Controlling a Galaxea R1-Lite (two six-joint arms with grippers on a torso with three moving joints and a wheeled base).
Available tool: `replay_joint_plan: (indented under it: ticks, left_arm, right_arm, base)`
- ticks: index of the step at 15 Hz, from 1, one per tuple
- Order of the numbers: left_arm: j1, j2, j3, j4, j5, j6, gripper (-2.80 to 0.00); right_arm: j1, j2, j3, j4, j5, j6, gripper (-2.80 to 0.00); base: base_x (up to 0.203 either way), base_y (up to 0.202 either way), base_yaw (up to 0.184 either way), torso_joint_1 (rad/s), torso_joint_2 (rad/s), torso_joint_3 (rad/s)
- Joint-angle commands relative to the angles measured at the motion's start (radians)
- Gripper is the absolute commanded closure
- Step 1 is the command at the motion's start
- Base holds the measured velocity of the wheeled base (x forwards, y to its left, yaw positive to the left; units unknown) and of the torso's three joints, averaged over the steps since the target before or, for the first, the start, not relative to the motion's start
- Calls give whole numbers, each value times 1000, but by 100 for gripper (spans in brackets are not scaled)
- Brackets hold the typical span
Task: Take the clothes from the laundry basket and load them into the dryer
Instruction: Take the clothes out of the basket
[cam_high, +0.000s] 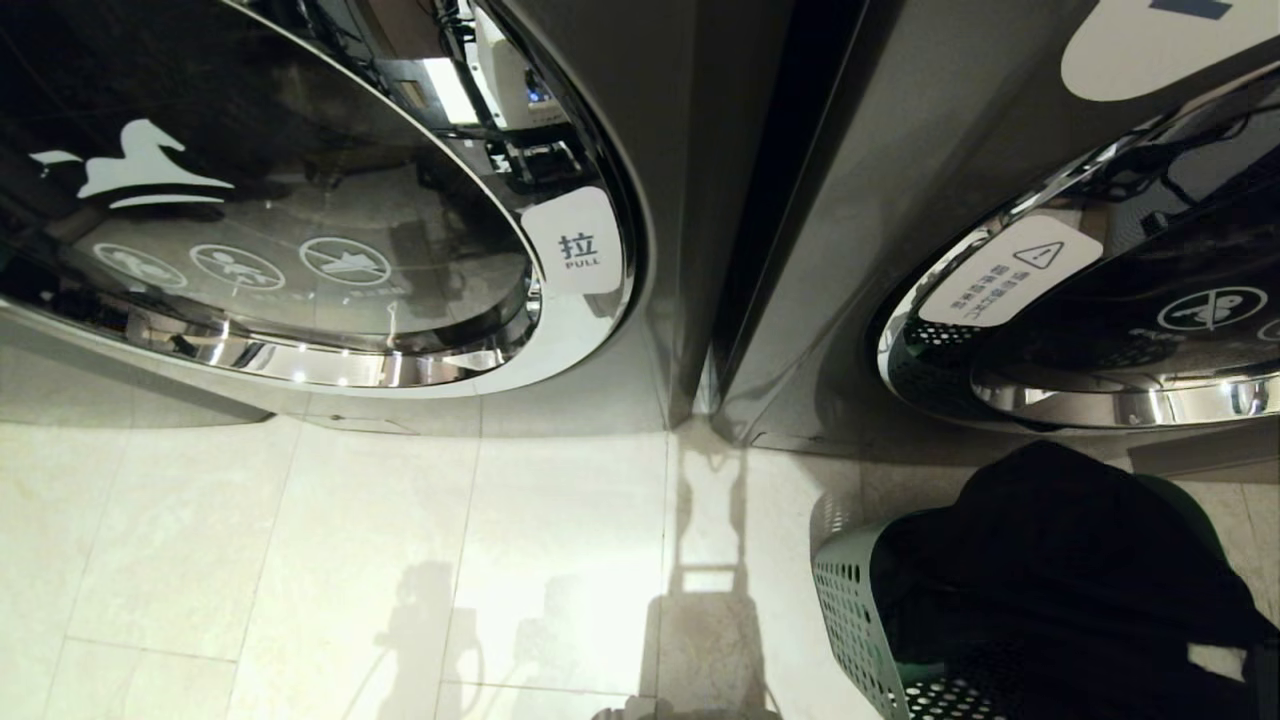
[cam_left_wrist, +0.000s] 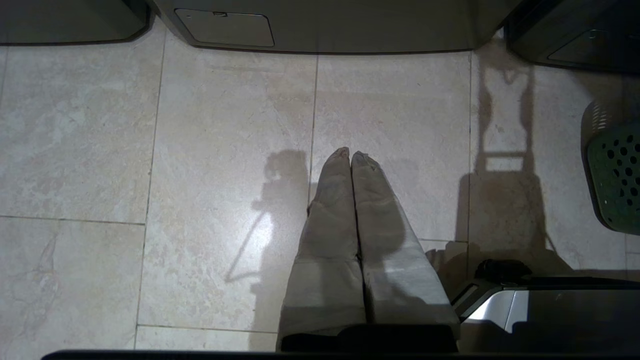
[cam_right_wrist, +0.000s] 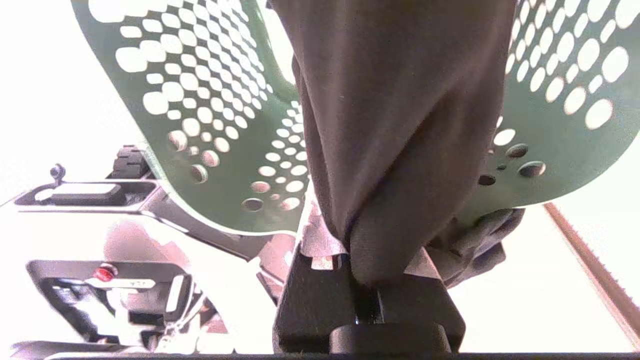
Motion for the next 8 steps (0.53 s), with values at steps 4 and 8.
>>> replay_joint_plan:
  ticks: [4,8]
  left_arm:
    - [0,0,0,0,0,0,0]
    - [0,0,0,0,1,0,0]
  right_arm:
    - [374,-316,2,54,-211,103,0]
    - [502,-509,48,59,-394,156,0]
  base:
    - [0,0,0,0,0,0]
    - [0,0,0,0,0,0]
